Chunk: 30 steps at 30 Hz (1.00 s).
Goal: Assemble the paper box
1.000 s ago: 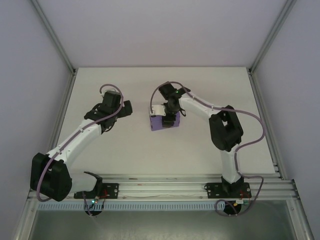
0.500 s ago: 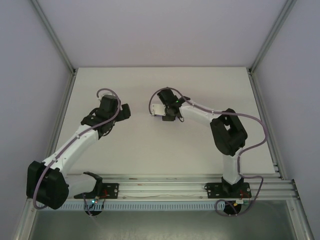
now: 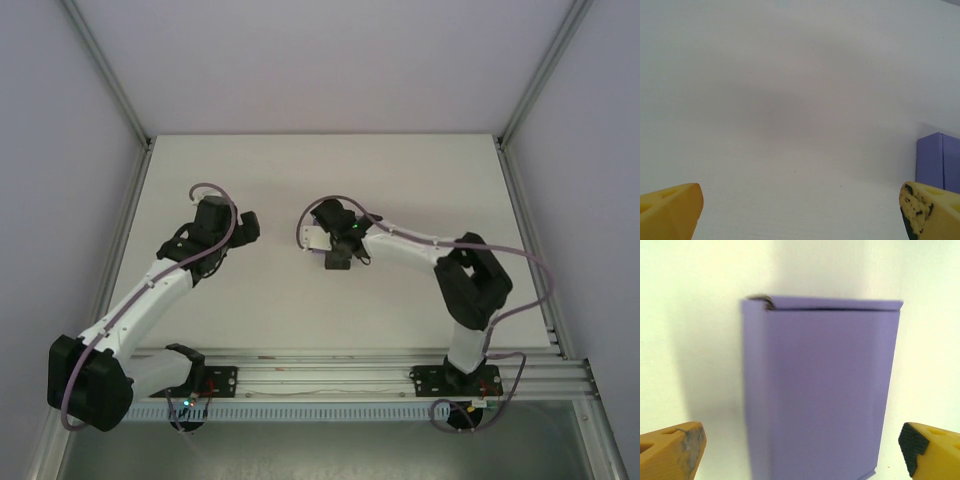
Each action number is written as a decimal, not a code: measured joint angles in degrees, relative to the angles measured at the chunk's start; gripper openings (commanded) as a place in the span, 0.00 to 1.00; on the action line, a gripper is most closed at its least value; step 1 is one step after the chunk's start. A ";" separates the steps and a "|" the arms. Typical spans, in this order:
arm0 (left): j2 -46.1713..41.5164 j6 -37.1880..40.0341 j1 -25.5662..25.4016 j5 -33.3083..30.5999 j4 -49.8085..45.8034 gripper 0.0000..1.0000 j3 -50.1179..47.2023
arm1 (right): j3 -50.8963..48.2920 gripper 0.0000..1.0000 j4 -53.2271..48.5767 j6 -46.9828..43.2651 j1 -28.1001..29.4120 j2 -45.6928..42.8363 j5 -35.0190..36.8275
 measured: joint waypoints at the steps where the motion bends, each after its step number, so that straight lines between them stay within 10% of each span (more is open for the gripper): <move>1: -0.13 0.02 0.00 0.00 0.13 1.00 -0.02 | -0.83 1.00 -0.83 0.55 0.37 -2.38 -1.46; 9: -0.50 2.86 0.48 -4.44 5.62 1.00 -1.70 | -16.83 1.00 6.67 12.28 -4.94 -23.54 -7.43; 18: 2.62 10.67 10.23 -14.29 30.32 1.00 -18.29 | -37.68 1.00 32.22 47.28 -32.09 -40.09 3.26; 30: 9.35 20.06 14.67 -16.13 65.92 1.00 -32.09 | -53.11 1.00 63.93 56.94 -38.58 -24.09 6.21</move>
